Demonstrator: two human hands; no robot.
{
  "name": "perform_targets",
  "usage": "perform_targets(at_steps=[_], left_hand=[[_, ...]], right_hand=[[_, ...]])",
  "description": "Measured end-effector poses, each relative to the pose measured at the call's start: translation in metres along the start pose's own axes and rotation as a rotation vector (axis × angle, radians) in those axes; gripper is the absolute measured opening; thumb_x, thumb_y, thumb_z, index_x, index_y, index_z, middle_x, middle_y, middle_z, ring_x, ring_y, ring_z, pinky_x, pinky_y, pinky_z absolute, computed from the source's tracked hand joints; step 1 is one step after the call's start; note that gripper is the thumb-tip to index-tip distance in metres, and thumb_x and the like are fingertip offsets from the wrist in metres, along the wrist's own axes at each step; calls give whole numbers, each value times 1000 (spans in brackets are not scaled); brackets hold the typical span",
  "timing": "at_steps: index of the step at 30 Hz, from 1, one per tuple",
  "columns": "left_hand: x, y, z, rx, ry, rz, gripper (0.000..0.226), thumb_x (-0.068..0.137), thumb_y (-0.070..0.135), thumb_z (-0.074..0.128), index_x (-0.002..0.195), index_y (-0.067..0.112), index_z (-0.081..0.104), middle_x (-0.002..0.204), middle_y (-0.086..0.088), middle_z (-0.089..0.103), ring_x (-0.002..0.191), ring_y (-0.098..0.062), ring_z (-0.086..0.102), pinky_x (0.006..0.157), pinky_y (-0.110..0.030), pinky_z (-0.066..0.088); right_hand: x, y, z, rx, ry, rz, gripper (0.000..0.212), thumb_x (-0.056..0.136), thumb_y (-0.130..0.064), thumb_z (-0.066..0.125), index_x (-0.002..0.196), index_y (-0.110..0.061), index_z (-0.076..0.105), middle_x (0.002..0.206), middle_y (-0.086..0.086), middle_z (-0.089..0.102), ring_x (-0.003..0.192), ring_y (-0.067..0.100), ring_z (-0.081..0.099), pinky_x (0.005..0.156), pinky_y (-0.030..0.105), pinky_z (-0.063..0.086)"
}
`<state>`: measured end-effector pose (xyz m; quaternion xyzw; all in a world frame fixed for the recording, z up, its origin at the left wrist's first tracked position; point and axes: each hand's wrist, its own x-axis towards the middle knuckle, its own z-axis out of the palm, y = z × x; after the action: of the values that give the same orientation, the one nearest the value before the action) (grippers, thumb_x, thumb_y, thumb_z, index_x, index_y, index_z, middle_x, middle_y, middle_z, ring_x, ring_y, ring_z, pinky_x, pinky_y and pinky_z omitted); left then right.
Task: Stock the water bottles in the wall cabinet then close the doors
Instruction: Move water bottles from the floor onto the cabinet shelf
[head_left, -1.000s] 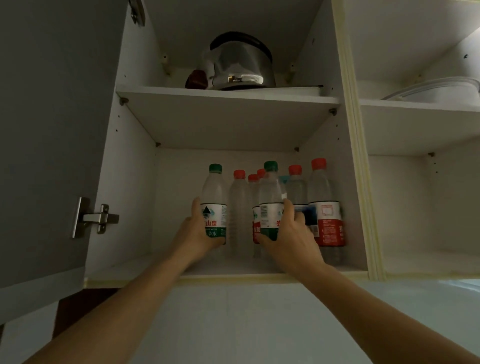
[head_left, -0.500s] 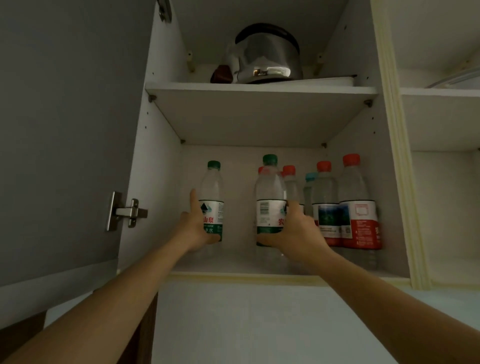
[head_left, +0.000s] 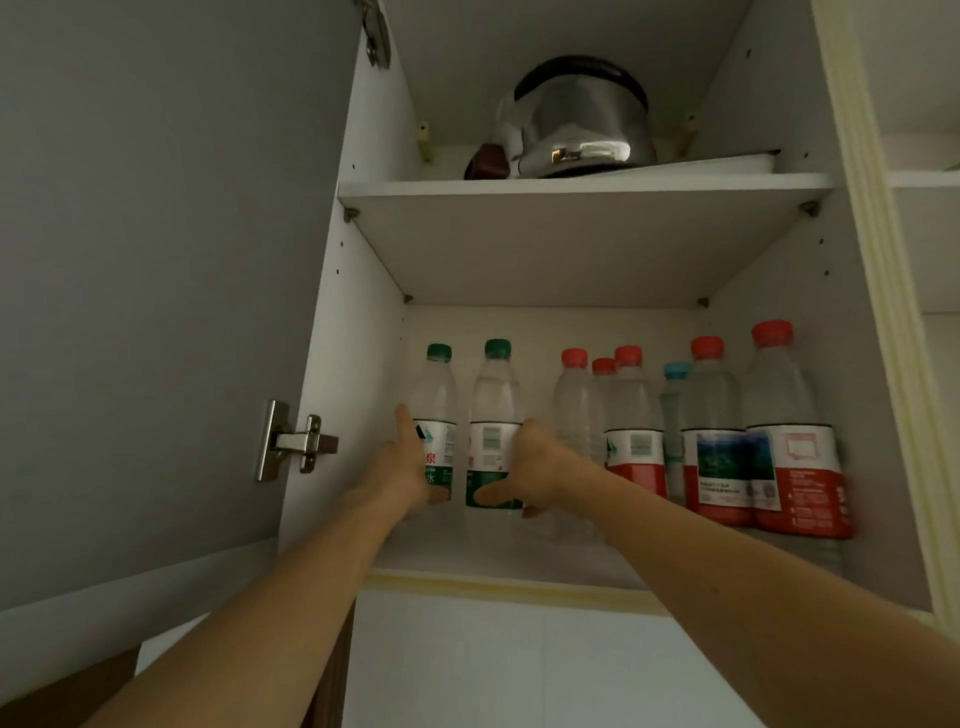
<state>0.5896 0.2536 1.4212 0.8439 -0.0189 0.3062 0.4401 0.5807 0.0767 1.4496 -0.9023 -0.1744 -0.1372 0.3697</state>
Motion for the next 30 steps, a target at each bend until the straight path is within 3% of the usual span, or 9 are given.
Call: perform_targets(at_steps=[2, 4, 7, 10, 13, 16, 20, 26, 30], left_hand=[[3, 5, -1, -263, -2, -116, 62, 105, 38, 47, 159, 20, 23, 119, -19, 65, 97, -33, 68, 79, -44, 62], [8, 2, -1, -300, 7, -179, 63, 104, 53, 40, 151, 12, 42, 115, -22, 68, 97, -34, 69, 84, -47, 60], [20, -5, -5, 2, -44, -68, 97, 95, 35, 67, 162, 22, -1, 131, -17, 60, 102, -28, 66, 87, -43, 58], [25, -9, -8, 435, -56, 102, 143, 76, 24, 88, 152, 29, -32, 143, -16, 46, 114, -27, 61, 96, -42, 54], [32, -7, -12, 609, -9, 243, 155, 64, 32, 95, 149, 39, -34, 154, -17, 19, 131, -34, 46, 106, -50, 47], [46, -9, -18, 914, 59, 382, 155, 58, 59, 91, 149, 37, -32, 161, -14, -2, 145, -41, 17, 114, -55, 32], [55, -9, -21, 1244, 204, 500, 153, 50, 89, 71, 153, 25, -22, 156, -20, 14, 142, -39, 22, 116, -51, 23], [52, -12, -14, 1477, 324, 446, 147, 57, 96, 57, 159, 14, -12, 153, -22, 26, 142, -41, 24, 120, -62, 4], [56, -8, -10, 1575, 289, 312, 143, 64, 96, 50, 158, 13, -18, 161, -24, 16, 149, -45, 10, 119, -65, -6]], right_hand=[[14, 0, 4, 12, -30, 10, 68, 78, -11, 87, 121, -14, 34, 124, 11, 52, 113, 31, 58, 87, 48, 60], [25, -2, 6, 19, -63, 23, 71, 78, -12, 86, 124, -14, 32, 130, 13, 51, 115, 31, 57, 80, 43, 61], [38, -5, 7, 13, -107, 48, 80, 79, -13, 86, 135, -13, 29, 133, 15, 50, 114, 32, 59, 72, 40, 61], [50, -5, 12, 2, -115, 62, 85, 78, -12, 86, 140, -12, 27, 132, 16, 51, 114, 32, 60, 80, 44, 62], [59, -5, 17, 5, -125, 73, 88, 78, -11, 86, 142, -11, 26, 135, 17, 51, 117, 34, 60, 87, 49, 61], [65, -4, 18, 13, -133, 71, 90, 78, -12, 87, 143, -11, 26, 135, 17, 50, 115, 35, 61, 86, 49, 61], [71, 2, 22, 40, -120, 52, 91, 80, -16, 86, 145, -12, 23, 135, 17, 49, 114, 33, 61, 85, 47, 62], [81, 6, 40, 159, -129, 39, 79, 85, -14, 80, 143, -12, 26, 143, 14, 47, 112, 26, 50, 88, 42, 55], [83, 6, 45, 105, -95, 5, 72, 87, -15, 78, 140, -12, 31, 138, 12, 51, 105, 23, 50, 66, 34, 52]])
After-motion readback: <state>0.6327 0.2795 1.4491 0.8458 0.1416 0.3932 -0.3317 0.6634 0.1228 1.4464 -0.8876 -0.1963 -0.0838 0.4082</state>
